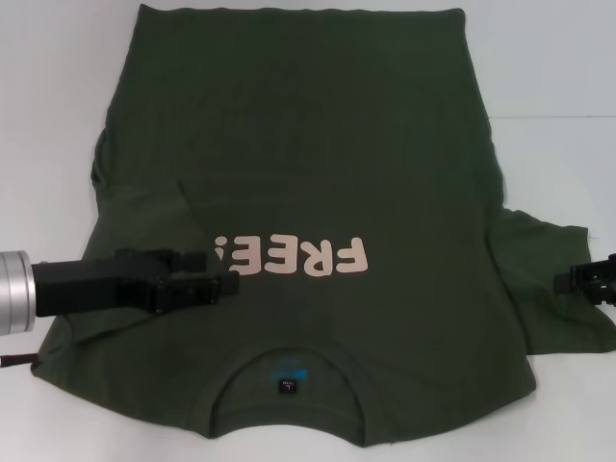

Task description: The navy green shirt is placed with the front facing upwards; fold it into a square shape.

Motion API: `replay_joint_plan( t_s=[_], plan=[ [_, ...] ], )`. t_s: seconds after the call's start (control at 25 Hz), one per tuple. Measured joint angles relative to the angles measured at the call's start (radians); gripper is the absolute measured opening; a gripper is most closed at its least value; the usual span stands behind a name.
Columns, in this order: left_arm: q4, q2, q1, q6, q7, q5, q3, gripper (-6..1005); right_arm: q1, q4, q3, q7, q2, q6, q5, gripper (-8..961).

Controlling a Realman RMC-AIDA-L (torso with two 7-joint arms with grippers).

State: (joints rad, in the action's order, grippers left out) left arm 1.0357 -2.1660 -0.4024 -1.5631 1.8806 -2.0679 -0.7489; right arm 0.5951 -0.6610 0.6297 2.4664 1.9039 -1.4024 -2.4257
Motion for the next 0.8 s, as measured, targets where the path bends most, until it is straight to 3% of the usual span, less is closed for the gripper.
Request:
replay_joint_plan(
  t_s=[0.36, 0.44, 0.8],
  plan=[
    [0.000, 0.002, 0.001, 0.000, 0.000, 0.006, 0.001, 730, -0.005, 0.003, 0.001, 0.000, 0.000, 0.004, -0.003, 504],
    [0.000, 0.002, 0.001, 0.000, 0.000, 0.006, 0.004, 730, -0.006, 0.005, 0.001, 0.000, -0.001, 0.006, -0.003, 282],
    [0.000, 0.000, 0.001, 0.000, 0.000, 0.006, 0.013, 730, 0.006, 0.035, 0.002, 0.000, -0.002, 0.028, -0.040, 301]
  ],
)
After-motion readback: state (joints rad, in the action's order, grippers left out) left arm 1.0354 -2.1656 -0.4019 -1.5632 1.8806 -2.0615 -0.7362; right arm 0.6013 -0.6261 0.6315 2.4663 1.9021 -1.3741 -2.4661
